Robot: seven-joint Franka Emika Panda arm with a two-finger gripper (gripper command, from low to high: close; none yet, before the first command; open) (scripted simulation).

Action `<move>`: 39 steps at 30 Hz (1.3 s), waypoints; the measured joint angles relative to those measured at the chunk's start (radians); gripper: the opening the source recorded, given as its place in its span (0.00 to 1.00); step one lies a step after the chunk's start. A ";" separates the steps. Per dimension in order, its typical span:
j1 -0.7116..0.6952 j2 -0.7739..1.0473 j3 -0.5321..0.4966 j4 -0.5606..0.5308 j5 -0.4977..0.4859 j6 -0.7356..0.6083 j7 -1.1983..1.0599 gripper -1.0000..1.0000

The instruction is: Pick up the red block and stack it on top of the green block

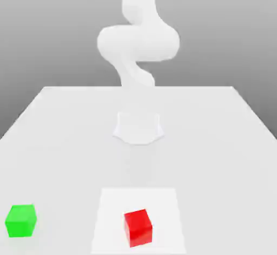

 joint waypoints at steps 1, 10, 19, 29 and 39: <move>0.008 0.039 -0.008 -0.010 0.004 0.017 -0.015 0.50; 0.060 0.369 -0.056 -0.095 0.041 0.157 -0.148 0.50; 0.077 0.695 -0.069 -0.180 0.057 0.296 -0.263 0.50; 0.052 1.048 -0.042 -0.199 0.062 0.523 -0.325 0.00; 0.058 0.966 -0.052 -0.212 0.041 0.453 -0.310 0.00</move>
